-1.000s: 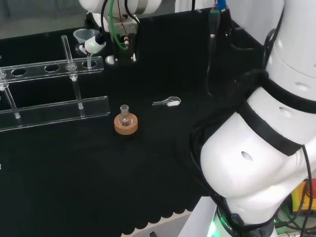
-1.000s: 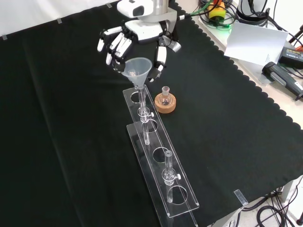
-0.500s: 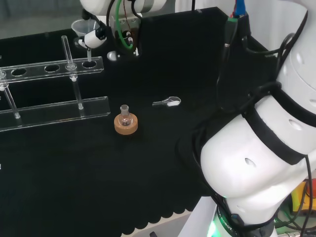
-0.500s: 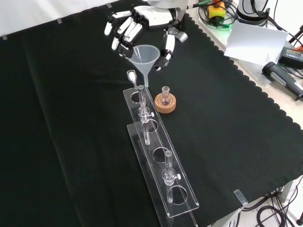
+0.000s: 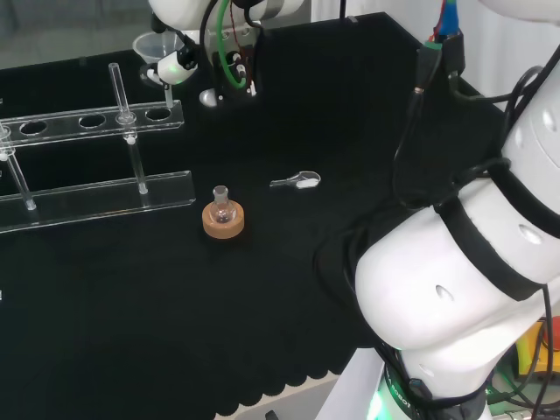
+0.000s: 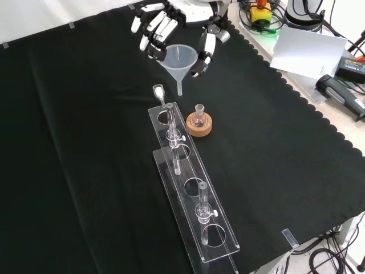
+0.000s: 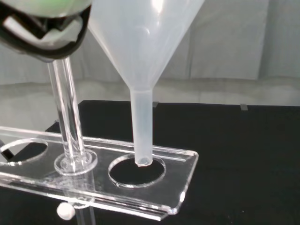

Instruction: Pick up the funnel from the transparent funnel stand.

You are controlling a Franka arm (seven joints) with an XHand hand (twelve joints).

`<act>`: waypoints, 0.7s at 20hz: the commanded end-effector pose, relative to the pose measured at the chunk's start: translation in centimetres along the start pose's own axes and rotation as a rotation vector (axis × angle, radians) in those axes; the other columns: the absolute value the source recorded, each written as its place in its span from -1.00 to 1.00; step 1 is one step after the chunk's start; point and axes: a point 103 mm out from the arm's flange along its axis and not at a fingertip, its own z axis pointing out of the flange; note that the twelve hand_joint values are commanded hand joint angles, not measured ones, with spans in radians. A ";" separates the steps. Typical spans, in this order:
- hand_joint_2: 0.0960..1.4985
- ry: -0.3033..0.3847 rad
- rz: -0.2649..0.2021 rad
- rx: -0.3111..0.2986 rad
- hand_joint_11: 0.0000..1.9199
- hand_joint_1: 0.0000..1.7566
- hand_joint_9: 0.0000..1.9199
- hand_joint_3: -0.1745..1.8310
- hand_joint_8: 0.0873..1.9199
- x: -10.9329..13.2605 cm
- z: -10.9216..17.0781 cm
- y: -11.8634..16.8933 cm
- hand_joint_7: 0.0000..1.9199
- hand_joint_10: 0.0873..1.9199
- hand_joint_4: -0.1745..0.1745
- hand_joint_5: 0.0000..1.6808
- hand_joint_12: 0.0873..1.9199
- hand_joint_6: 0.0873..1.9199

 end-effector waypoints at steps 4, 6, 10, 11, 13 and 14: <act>-0.41 -0.011 0.001 0.009 -1.00 0.08 -0.30 -0.27 -0.57 -1.0 -0.3 -0.7 0.10 -0.64 0.47 -0.08 -0.01 -0.38; -0.41 -0.011 -0.003 0.006 -1.00 0.08 -0.30 -0.26 -0.57 -1.2 -0.3 -0.6 0.10 -0.64 0.47 -0.08 -0.01 -0.38; -0.41 -0.022 -0.007 0.003 -1.00 0.08 -0.30 -0.26 -0.57 -1.1 -0.3 -0.7 0.10 -0.64 0.48 -0.08 -0.01 -0.38; -0.41 -0.023 -0.006 0.005 -1.00 0.08 -0.30 -0.26 -0.57 -1.1 -0.3 -0.7 0.10 -0.64 0.48 -0.08 -0.01 -0.38; -0.41 -0.026 -0.001 0.010 -1.00 0.08 -0.30 -0.26 -0.57 -1.3 -0.3 -0.5 0.10 -0.64 0.48 -0.07 -0.01 -0.37; -0.41 -0.028 0.001 0.012 -1.00 0.08 -0.30 -0.26 -0.57 -1.4 -0.3 -0.4 0.11 -0.64 0.49 -0.07 -0.01 -0.37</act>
